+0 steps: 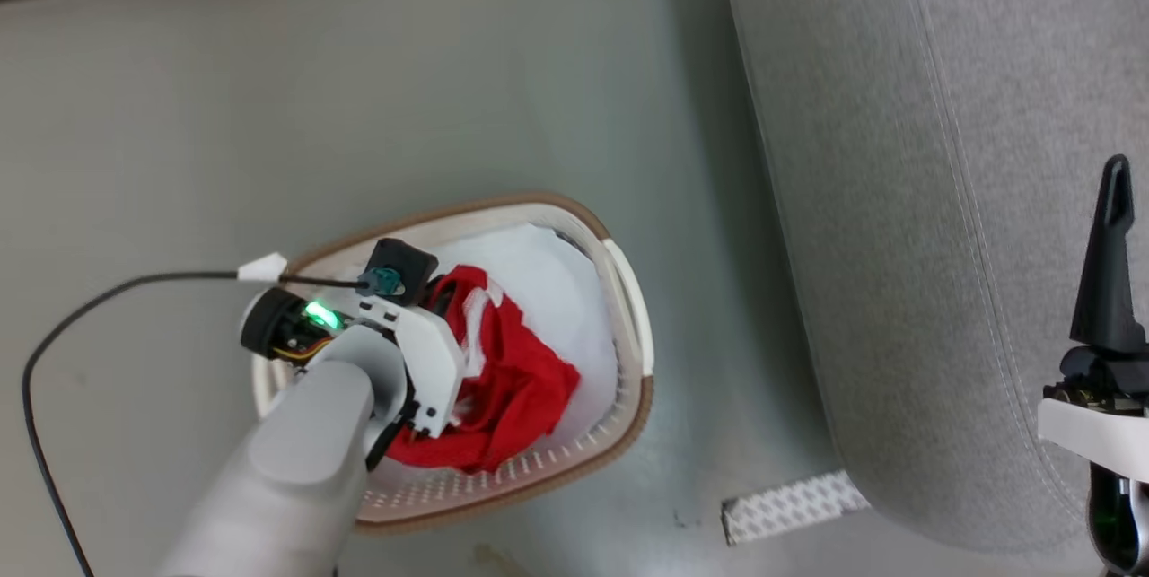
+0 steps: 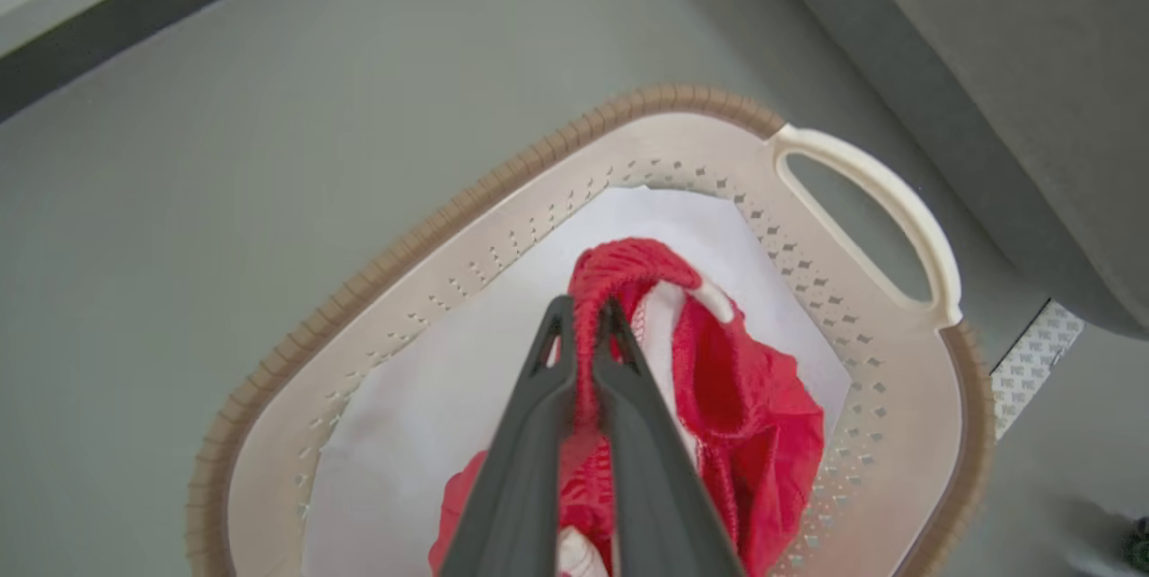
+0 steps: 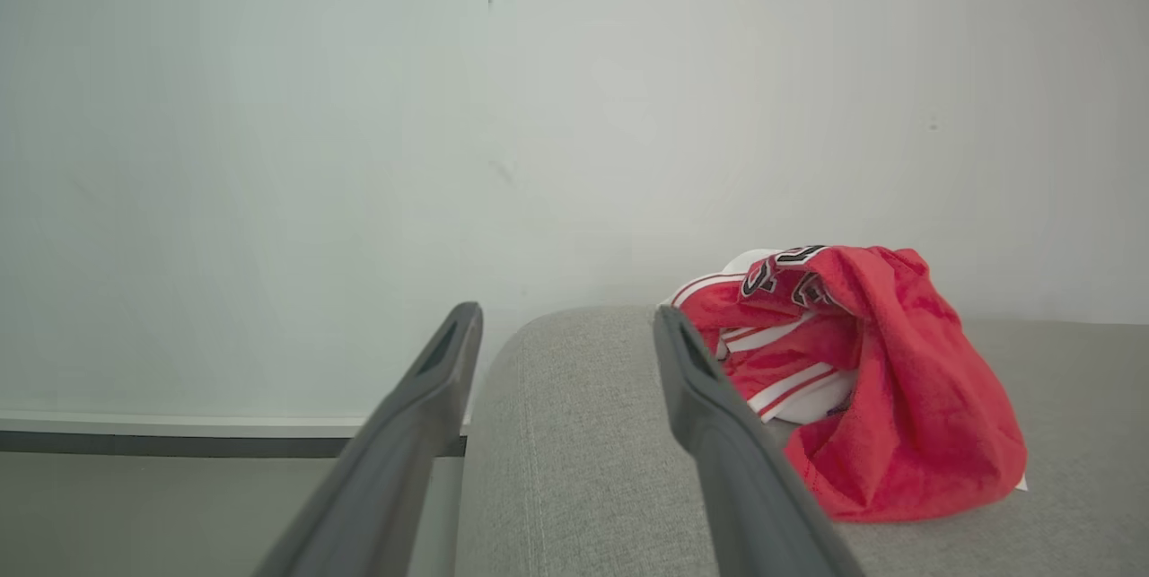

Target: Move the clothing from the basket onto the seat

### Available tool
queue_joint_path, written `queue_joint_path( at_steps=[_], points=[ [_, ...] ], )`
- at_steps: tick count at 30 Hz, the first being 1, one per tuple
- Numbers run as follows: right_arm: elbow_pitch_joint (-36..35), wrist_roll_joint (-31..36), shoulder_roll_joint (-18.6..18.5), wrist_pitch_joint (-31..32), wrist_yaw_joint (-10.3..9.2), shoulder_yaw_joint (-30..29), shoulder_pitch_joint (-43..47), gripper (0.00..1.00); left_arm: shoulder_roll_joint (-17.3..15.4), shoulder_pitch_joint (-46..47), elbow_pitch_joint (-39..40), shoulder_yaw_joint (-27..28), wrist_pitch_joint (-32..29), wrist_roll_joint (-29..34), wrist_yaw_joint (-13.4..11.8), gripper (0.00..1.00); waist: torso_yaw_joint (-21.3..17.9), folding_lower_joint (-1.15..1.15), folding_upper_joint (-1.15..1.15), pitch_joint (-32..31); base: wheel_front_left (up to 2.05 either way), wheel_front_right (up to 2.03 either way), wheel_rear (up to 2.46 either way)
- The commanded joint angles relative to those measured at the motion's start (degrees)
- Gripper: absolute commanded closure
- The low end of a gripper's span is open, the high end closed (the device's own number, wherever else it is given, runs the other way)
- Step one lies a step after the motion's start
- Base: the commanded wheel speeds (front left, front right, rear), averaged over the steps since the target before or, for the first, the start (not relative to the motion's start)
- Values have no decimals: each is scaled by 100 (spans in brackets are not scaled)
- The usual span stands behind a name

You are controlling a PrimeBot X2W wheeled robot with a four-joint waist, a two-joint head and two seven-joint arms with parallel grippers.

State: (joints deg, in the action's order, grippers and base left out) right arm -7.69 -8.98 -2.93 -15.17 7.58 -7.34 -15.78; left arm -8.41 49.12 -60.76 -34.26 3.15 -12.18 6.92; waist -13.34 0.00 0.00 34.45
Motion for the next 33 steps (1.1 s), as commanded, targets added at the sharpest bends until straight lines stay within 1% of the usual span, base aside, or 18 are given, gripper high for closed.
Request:
queue_joint_path(
  at_steps=[1,6,10,13,20,27,31,33],
  points=[
    [21,76,-4,4,-15,-54,109,0,-5,-146,119,66,121,-130,-58,100,293,0,0,-408,0,0,0],
    [58,105,-47,4,-15,-223,303,0,43,-536,602,199,460,-326,-187,100,518,0,0,-953,0,0,0],
    [75,132,-58,4,-15,-346,535,0,12,-979,1103,287,665,-490,-318,100,641,0,0,-1378,0,0,0],
    [104,161,-50,4,-15,-396,730,0,-54,-1364,1549,320,729,-555,-417,100,716,0,0,-1678,0,0,0],
    [104,166,-44,40,-15,-520,1143,0,-253,-2207,2905,449,789,-705,-772,100,857,0,0,-2297,0,0,0],
    [84,223,-43,151,-15,-591,1447,0,-515,-2743,4259,601,827,-713,-1148,100,986,0,0,-2763,0,0,0],
    [162,234,-53,187,-15,-557,1626,0,-658,-2977,4819,703,915,-688,-1306,100,1054,0,0,-2969,0,0,0],
    [188,239,-67,192,-16,-539,1671,0,-679,-3032,4921,720,935,-682,-1335,100,1071,0,0,-3018,0,0,0]
  ],
)
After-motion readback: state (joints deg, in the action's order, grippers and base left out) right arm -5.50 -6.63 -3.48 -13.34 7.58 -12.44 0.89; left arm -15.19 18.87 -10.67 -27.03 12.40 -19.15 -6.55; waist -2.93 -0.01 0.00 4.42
